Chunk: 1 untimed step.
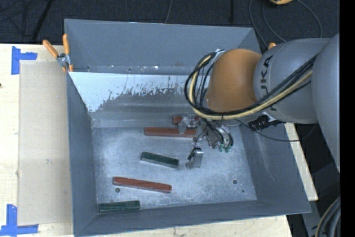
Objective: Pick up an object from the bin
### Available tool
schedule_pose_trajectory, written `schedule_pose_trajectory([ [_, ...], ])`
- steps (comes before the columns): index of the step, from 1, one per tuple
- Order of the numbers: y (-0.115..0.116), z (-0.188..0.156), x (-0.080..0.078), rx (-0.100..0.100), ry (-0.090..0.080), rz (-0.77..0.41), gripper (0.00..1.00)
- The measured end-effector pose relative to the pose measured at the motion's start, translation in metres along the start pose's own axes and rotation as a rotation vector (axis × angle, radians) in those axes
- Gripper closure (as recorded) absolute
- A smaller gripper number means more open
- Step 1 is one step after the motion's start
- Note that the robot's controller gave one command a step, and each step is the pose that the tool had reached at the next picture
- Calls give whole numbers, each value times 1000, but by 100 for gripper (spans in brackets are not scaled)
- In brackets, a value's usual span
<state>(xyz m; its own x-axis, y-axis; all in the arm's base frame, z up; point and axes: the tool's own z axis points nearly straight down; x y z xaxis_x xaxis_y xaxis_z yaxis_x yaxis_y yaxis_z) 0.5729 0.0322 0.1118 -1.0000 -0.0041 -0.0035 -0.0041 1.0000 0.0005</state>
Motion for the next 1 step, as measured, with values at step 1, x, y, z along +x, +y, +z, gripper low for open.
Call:
schedule_pose_trajectory([
  [1,29,-31,-24,0,5,-79,0],
])
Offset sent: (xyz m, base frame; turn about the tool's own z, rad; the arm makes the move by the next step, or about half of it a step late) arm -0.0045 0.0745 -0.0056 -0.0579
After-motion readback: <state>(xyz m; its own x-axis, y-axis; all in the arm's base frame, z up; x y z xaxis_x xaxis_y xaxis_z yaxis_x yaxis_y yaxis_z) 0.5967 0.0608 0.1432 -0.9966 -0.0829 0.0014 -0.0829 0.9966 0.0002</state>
